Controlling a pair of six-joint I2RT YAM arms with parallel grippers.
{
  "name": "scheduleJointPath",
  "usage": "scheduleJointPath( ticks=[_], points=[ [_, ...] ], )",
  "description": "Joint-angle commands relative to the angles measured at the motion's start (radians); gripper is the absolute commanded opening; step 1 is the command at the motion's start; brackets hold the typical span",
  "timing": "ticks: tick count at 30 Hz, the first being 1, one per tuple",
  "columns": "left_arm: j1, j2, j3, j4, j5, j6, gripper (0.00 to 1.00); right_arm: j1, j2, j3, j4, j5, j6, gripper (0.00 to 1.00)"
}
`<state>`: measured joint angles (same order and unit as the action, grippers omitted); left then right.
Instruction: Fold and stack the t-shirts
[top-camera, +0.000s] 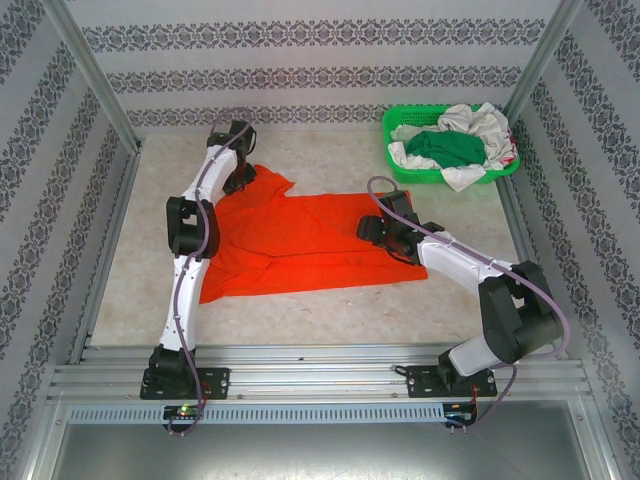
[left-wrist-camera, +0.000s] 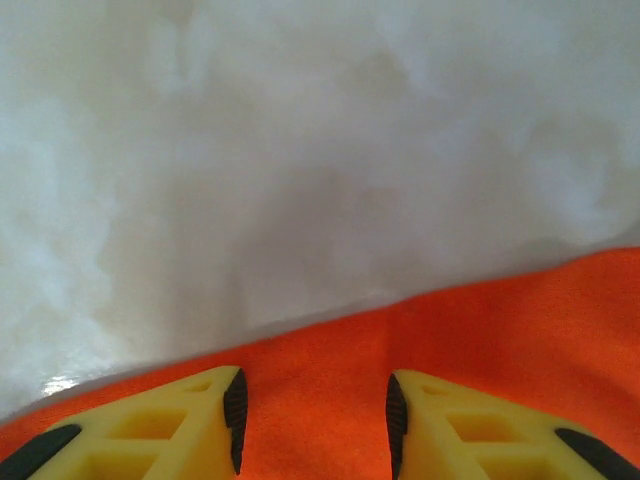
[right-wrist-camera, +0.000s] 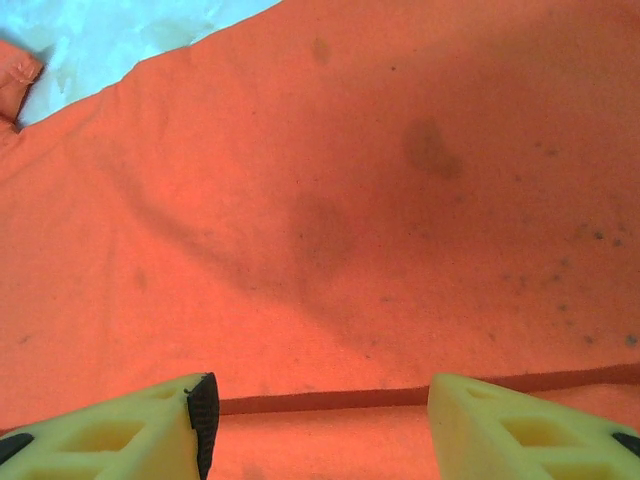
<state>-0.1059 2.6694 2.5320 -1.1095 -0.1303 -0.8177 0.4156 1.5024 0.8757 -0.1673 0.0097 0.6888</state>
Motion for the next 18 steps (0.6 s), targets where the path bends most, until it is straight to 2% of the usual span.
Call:
scheduleJointPath(
  ticks=[1, 5, 12, 18],
  points=[
    [-0.001, 0.024, 0.029, -0.107, 0.018, 0.015, 0.39, 0.009, 0.001, -0.012, 0.017, -0.005, 0.017, 0.58],
    [-0.002, 0.027, 0.028, -0.119, 0.014, 0.021, 0.30, 0.010, 0.007, -0.009, 0.019, -0.007, 0.020, 0.58],
    [-0.002, 0.021, 0.038, -0.113, 0.027, 0.027, 0.00, 0.004, 0.018, 0.010, 0.019, 0.010, 0.017, 0.58],
    [-0.001, -0.020, 0.026, -0.105, 0.029, 0.058, 0.00, -0.024, 0.114, 0.145, -0.071, 0.182, -0.035, 0.58]
  ],
)
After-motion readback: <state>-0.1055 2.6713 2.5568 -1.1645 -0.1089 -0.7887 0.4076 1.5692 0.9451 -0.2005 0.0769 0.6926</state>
